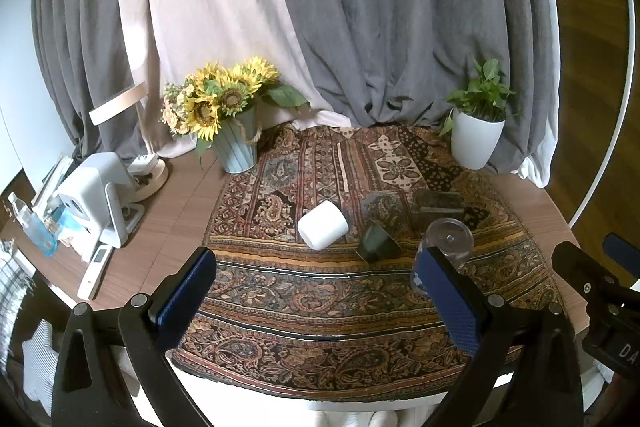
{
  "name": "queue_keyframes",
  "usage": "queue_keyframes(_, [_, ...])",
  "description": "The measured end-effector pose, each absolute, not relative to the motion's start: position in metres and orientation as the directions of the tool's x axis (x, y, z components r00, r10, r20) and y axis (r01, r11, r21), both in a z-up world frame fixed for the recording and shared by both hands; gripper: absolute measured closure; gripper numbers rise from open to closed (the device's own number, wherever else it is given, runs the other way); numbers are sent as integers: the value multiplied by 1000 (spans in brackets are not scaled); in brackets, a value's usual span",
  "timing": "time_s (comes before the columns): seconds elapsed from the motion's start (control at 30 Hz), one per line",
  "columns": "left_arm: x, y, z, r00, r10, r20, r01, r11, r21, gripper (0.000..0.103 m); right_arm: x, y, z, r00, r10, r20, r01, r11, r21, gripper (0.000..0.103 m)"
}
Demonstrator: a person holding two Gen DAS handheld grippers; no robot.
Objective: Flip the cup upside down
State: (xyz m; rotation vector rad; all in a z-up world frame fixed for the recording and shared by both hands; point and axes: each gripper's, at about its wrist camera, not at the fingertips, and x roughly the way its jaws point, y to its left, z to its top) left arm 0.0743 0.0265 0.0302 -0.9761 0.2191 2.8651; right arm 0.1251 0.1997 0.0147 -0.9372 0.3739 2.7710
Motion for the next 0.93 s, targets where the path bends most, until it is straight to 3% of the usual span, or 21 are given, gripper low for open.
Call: queue_keyframes(0.93, [76,23,32,-791,54,-609,-150,-983,108,0,125,196,17,-784,97,-613,-253,-952,172,11])
